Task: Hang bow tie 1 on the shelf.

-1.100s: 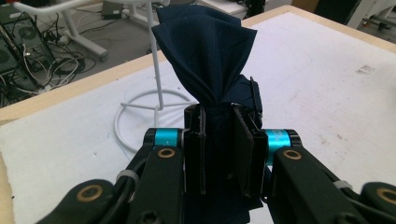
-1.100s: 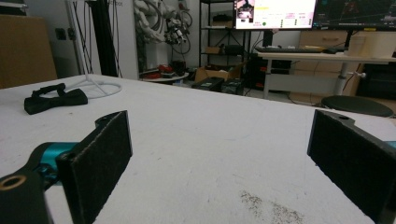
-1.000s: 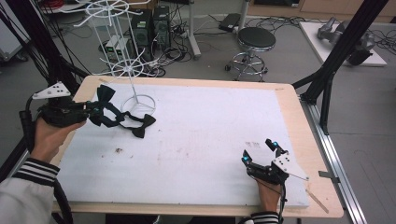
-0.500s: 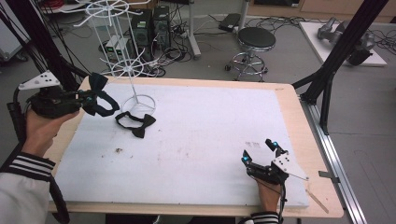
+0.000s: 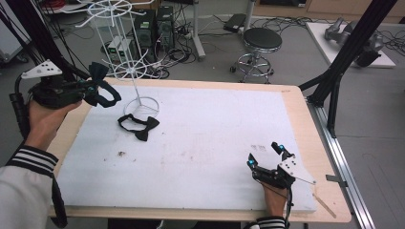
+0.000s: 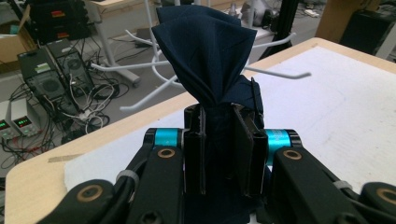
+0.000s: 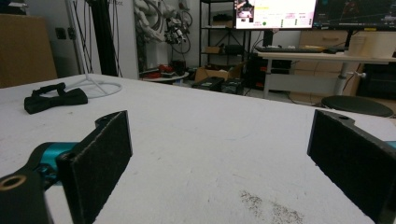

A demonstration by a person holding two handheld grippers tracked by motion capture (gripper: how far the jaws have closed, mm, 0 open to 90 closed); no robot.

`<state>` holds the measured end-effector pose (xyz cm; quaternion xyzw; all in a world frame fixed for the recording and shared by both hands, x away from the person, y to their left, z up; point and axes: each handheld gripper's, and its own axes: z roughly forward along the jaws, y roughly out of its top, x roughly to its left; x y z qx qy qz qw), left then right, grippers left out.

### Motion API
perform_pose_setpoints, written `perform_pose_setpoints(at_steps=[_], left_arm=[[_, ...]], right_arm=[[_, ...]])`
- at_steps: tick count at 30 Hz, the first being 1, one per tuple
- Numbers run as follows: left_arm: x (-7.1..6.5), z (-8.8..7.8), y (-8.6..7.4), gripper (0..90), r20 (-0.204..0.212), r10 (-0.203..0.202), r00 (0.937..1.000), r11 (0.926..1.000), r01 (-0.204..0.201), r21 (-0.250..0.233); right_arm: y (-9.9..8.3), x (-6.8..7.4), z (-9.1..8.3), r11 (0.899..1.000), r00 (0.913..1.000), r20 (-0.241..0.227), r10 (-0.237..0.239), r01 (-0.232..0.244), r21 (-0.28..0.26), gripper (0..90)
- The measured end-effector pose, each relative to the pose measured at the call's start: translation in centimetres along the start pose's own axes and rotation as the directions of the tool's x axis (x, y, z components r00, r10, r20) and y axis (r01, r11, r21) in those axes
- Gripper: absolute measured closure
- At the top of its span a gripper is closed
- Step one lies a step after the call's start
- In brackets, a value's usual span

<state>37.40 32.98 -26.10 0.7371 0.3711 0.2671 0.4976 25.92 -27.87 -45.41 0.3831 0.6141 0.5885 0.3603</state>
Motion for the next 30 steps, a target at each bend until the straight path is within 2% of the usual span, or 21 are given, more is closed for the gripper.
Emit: perform_pose_setpoints(at_steps=[7, 16, 20, 30], left_arm=[[0.4, 0.7, 0.8, 75.3, -0.033, 0.013, 0.9994, 0.9999, -0.013, -0.003], [0.5, 1.6, 1.1, 75.3, -0.068, 0.03, 0.9972, 0.9995, -0.029, 0.008], [0.5, 1.9, 1.3, 75.3, -0.075, 0.028, 0.9968, 0.9996, -0.028, 0.004], [0.1, 2.7, 1.6, 75.1, -0.094, 0.055, 0.994, 0.9984, -0.053, 0.022]], right_arm=[[0.0, 0.0, 0.0, 1.0, 1.0, 0.0, 0.0, 0.0, -0.001, 5.8], [0.0, 0.0, 0.0, 1.0, 1.0, -0.002, 0.002, -0.002, -0.002, 5.8], [0.0, 0.0, 0.0, 1.0, 1.0, -0.002, 0.001, -0.001, -0.002, 5.8], [0.0, 0.0, 0.0, 1.0, 1.0, -0.001, 0.003, -0.003, -0.001, 5.8]])
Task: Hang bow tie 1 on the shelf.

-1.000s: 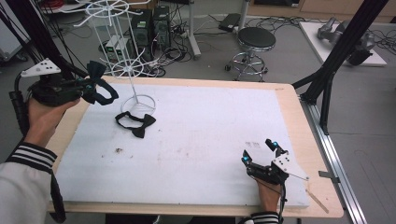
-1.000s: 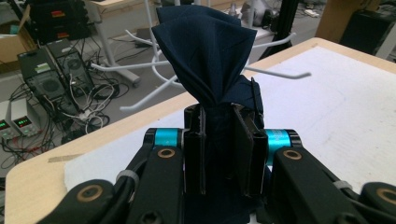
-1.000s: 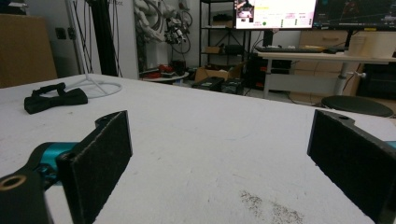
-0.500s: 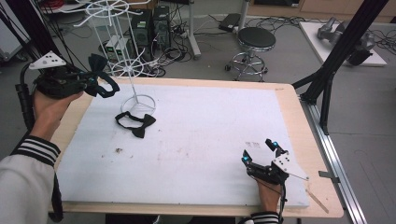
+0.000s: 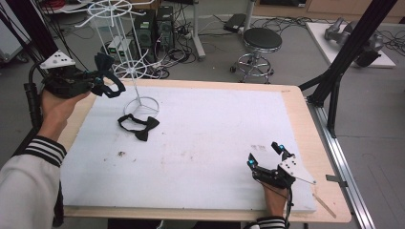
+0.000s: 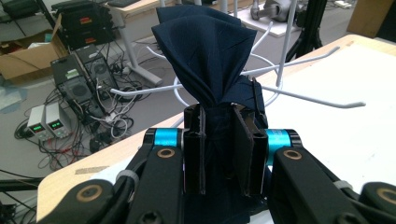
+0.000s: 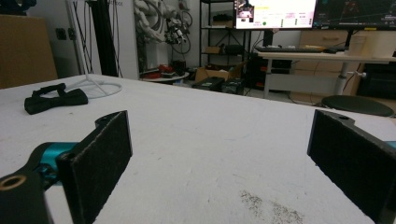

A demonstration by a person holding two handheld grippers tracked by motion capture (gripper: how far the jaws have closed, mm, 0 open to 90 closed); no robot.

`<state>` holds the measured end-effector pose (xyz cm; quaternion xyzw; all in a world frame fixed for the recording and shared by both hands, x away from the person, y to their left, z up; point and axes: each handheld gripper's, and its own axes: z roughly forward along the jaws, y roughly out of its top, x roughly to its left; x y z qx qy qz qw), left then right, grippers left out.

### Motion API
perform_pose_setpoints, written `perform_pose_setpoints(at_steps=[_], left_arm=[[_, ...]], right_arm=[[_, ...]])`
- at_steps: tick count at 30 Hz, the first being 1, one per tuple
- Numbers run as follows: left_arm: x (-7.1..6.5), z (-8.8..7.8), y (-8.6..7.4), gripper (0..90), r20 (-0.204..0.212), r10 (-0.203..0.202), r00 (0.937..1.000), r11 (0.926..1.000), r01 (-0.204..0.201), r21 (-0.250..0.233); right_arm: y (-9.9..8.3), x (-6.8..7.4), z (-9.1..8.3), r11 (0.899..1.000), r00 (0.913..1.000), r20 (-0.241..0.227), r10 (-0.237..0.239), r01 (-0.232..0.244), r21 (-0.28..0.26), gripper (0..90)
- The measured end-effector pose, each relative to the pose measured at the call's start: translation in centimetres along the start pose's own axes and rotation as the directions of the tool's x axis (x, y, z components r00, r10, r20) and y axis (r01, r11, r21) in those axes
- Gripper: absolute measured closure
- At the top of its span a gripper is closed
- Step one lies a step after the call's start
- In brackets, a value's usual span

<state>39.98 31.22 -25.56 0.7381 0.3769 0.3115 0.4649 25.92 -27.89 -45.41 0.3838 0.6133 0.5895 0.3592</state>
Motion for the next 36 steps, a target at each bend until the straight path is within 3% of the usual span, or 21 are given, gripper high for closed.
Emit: perform_pose_setpoints(at_steps=[17, 22, 24, 27, 36], left_arm=[[-0.33, 0.47, 0.26, 71.3, -0.008, -0.008, 0.9999, 0.9999, 0.008, 0.006], [-0.35, 0.58, 0.32, 51.9, -0.005, -0.031, 0.9995, 0.9995, 0.031, -0.009], [-0.39, 0.63, 0.35, 37.6, -0.014, -0.032, 0.9994, 0.9993, 0.032, -0.018], [-0.47, 0.57, 0.41, 23.1, -0.02, -0.031, 0.9993, 0.9989, 0.03, -0.036], [-0.84, -0.28, 0.21, 16.8, 0.024, -0.028, 0.9993, 0.9923, 0.031, -0.12]], right_arm=[[0.0, 0.0, 0.0, 1.0, 1.0, 0.0, -0.001, 0.001, 0.0, 5.8], [0.0, -0.01, 0.0, 1.0, 1.0, 0.0, -0.001, 0.001, 0.0, 5.8], [0.0, -0.01, 0.0, 1.0, 1.0, 0.0, 0.0, 0.0, -0.001, 5.8], [-0.01, -0.01, 0.01, 1.0, 1.0, 0.0, 0.001, -0.001, -0.002, 5.8], [-0.01, -0.02, 0.03, 1.0, 1.0, 0.0, -0.001, 0.001, -0.003, 5.8]])
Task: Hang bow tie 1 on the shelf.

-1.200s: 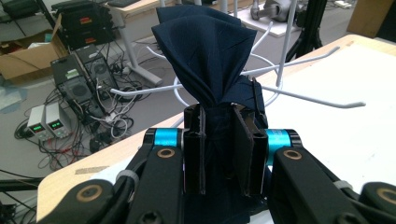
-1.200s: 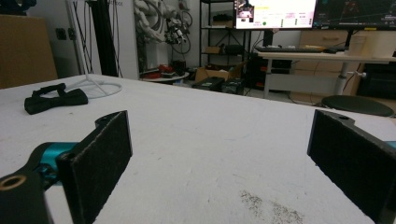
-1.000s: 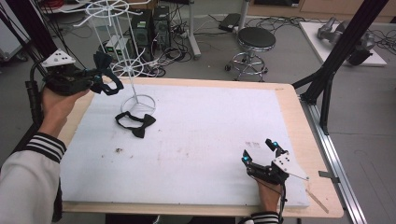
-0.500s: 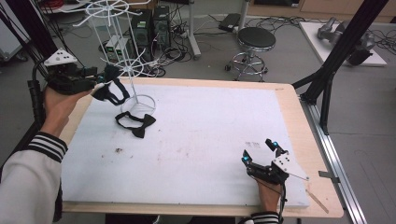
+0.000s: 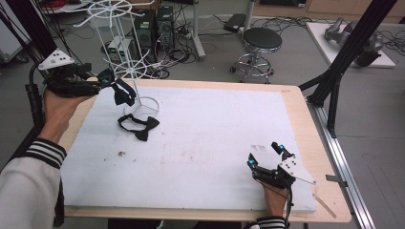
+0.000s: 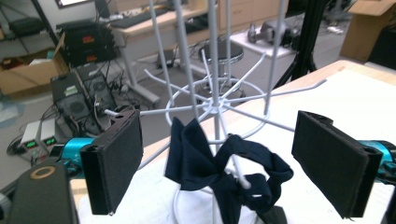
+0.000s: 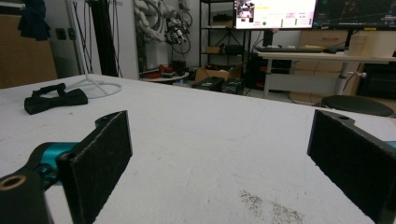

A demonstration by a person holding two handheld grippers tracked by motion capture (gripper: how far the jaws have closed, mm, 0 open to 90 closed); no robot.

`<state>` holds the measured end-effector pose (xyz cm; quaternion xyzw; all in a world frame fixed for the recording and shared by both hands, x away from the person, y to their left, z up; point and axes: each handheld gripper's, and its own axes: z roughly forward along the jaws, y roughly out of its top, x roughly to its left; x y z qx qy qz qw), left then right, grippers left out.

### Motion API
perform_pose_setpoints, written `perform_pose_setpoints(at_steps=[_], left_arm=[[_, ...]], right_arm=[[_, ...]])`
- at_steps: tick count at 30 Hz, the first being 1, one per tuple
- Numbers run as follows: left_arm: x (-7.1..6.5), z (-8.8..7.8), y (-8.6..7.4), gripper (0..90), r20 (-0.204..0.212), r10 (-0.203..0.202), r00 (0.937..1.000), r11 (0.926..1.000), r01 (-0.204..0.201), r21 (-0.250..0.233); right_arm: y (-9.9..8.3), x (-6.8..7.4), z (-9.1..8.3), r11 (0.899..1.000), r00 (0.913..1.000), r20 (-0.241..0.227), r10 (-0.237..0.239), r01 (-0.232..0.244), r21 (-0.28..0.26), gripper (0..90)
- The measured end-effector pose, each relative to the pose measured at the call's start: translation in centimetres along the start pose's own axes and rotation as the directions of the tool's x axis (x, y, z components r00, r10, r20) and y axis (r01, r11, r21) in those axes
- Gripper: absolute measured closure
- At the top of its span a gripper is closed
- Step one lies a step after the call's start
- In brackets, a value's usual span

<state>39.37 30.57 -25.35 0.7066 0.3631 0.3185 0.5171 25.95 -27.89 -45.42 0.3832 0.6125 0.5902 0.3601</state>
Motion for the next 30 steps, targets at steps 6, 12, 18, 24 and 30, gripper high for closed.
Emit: perform_pose_setpoints(at_steps=[6, 12, 18, 24, 30], left_arm=[[-0.4, -1.2, -0.3, 16.6, 0.046, -0.005, 0.9989, 0.9992, 0.006, -0.039], [-1.2, -1.9, -1.3, 16.5, 0.087, -0.009, 0.9962, 0.9967, 0.016, -0.079], [-2.6, -2.6, -2.5, 16.5, 0.145, 0.015, 0.9893, 0.9946, 0.0, -0.103], [-4.0, -3.4, -4.1, 15.3, 0.193, 0.025, 0.9808, 0.9917, 0.0, -0.129], [-4.7, -4.2, -5.6, 15.3, 0.212, 0.026, 0.9769, 0.9881, 0.007, -0.154]], right_arm=[[0.0, 0.0, 0.0, 1.0, 0.9999, 0.001, 0.012, -0.012, 0.003, 5.8], [0.0, 0.0, 0.0, 1.0, 1.0, 0.002, 0.007, -0.007, 0.001, 5.8], [0.0, 0.0, 0.0, 1.0, 1.0, 0.002, 0.006, -0.006, 0.001, 5.8], [0.0, 0.0, 0.0, 1.0, 1.0, 0.002, 0.006, -0.006, 0.002, 5.8], [0.0, 0.0, 0.0, 1.0, 1.0, 0.0, -0.001, 0.001, 0.001, 5.8]])
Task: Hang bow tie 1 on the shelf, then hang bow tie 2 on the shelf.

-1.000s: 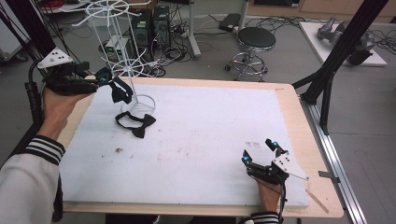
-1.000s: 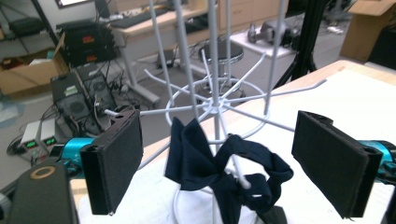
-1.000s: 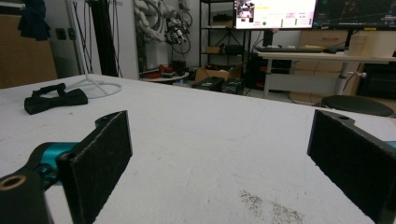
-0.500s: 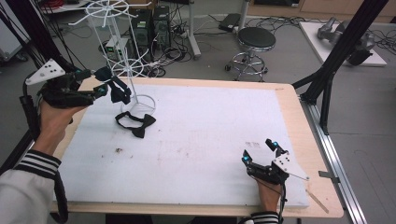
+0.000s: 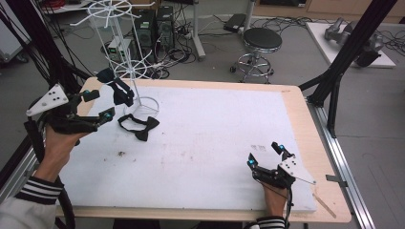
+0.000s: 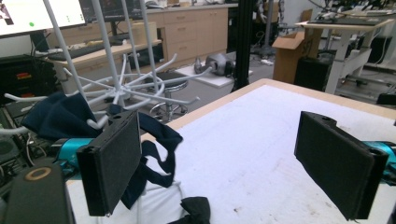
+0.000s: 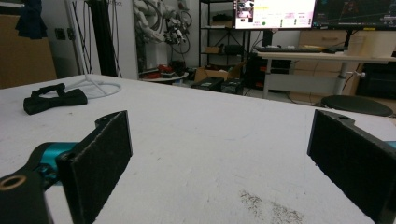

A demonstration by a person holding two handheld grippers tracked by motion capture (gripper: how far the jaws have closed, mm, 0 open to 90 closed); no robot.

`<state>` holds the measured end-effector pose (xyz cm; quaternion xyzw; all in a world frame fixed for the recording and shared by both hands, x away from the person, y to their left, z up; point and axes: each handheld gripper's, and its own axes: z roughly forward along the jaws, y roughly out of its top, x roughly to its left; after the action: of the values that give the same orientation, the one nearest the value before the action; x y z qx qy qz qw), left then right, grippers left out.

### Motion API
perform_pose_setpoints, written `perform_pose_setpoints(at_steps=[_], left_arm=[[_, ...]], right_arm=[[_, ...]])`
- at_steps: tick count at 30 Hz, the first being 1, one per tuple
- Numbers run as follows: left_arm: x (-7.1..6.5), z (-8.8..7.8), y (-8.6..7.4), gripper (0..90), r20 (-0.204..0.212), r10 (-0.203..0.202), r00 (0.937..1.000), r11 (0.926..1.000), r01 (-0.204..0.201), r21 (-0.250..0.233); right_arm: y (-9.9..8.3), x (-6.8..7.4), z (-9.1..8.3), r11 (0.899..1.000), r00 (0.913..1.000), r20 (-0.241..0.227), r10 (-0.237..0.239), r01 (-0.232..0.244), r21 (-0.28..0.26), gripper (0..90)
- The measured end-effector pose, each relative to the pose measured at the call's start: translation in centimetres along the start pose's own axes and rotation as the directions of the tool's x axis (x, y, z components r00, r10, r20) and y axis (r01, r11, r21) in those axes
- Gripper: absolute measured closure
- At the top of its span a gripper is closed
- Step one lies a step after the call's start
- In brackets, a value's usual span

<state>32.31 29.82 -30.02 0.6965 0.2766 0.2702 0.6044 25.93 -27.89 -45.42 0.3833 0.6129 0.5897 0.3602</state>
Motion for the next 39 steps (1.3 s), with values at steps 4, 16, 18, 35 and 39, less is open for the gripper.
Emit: perform_pose_setpoints(at_steps=[4, 16, 18, 35, 39], left_arm=[[-0.5, -0.5, -0.9, 15.3, 0.015, -0.003, 0.9999, 0.9999, 0.003, -0.013], [-1.9, -0.5, -4.1, 15.2, 0.062, 0.005, 0.9981, 1.0, -0.004, -0.005], [-2.0, -0.5, -4.5, 15.2, 0.064, 0.003, 0.998, 1.0, -0.003, -0.005], [-2.1, -0.2, -5.8, 15.2, 0.061, -0.01, 0.9981, 0.9997, 0.009, 0.021], [-2.1, -0.1, -5.7, 15.2, 0.061, -0.009, 0.9981, 0.9997, 0.008, 0.022]], right_arm=[[0.0, 0.0, 0.0, 1.0, 1.0, 0.001, 0.0, 0.0, 0.0, 5.8], [0.0, 0.0, 0.0, 1.0, 1.0, 0.004, -0.003, 0.003, -0.001, 5.8], [0.0, 0.0, 0.0, 1.0, 1.0, 0.005, -0.003, 0.003, -0.002, 5.8], [0.0, 0.0, 0.0, 1.0, 1.0, 0.002, -0.01, 0.01, -0.005, 5.8], [0.0, 0.0, 0.0, 1.0, 1.0, 0.002, -0.004, 0.004, -0.001, 5.8]])
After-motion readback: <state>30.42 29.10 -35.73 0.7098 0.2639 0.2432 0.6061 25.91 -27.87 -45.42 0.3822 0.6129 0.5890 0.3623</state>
